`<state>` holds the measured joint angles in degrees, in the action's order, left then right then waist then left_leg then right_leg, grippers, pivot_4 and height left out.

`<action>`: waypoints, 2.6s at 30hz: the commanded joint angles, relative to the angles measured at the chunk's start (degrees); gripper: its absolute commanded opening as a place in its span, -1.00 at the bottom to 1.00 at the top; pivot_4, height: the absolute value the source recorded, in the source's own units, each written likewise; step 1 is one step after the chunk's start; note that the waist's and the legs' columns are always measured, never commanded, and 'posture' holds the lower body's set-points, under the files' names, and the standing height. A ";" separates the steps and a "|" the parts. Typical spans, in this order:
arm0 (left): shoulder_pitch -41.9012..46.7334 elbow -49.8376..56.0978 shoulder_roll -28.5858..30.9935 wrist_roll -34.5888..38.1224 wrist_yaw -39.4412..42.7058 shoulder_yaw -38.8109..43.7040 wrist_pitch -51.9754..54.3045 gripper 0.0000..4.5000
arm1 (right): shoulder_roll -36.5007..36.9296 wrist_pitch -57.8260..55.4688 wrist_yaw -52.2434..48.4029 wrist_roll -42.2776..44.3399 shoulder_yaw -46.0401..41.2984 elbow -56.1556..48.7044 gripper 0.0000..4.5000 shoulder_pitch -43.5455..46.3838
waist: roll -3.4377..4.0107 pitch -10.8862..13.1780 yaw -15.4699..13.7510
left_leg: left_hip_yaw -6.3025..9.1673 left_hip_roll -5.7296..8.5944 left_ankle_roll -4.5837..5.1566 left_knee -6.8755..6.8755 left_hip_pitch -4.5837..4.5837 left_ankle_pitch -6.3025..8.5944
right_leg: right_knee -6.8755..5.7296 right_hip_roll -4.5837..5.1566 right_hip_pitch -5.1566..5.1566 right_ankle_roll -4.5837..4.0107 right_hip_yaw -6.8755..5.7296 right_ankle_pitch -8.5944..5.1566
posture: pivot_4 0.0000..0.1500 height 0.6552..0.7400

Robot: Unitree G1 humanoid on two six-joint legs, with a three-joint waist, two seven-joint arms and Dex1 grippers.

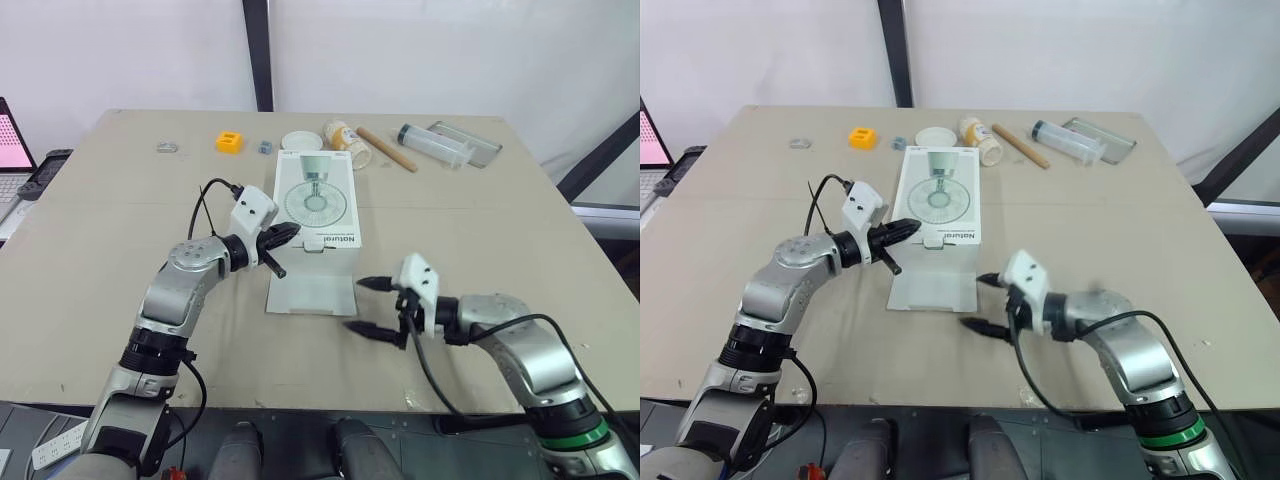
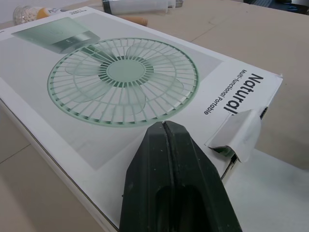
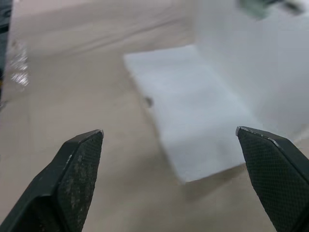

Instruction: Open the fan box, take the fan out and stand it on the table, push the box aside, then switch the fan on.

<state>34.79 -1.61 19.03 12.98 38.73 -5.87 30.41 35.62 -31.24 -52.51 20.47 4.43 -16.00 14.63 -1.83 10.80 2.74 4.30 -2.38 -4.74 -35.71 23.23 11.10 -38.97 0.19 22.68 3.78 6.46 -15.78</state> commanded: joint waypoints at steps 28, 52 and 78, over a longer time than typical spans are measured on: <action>-1.37 -0.51 -0.13 -0.45 -0.28 -1.28 2.49 -0.98 | -11.06 0.53 7.61 1.14 -0.04 6.38 1.00 3.52 | 0.05 -0.02 0.06 | 0.00 -0.01 0.00 0.03 0.00 0.00 | 0.01 -0.01 0.01 -0.01 0.01 0.00 | 1.00 1.00; -0.44 -1.62 -1.01 -0.50 -0.21 -1.84 1.73 -0.98 | -10.05 -4.48 6.26 8.28 -2.11 0.36 1.00 0.57 | 0.04 -0.02 0.05 | 0.00 0.00 0.00 0.04 0.00 0.00 | 0.01 -0.01 0.01 0.00 0.01 0.00 | 1.00 1.00; 3.68 1.87 3.83 7.37 2.52 8.06 3.96 -0.99 | -7.68 -10.52 9.90 17.87 -6.14 -10.72 0.89 1.55 | 0.03 0.07 0.04 | -0.01 -0.01 0.00 0.10 0.23 0.00 | 0.04 0.00 0.28 0.00 0.01 -0.02 | 1.00 1.00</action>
<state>37.15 -1.65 21.85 18.53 40.26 0.16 35.22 27.69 -43.16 -42.92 37.44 -0.26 -24.39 14.87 -1.80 10.87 2.79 4.29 -2.39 -4.74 -35.61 23.46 11.10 -38.93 0.18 22.96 3.78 6.47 -15.80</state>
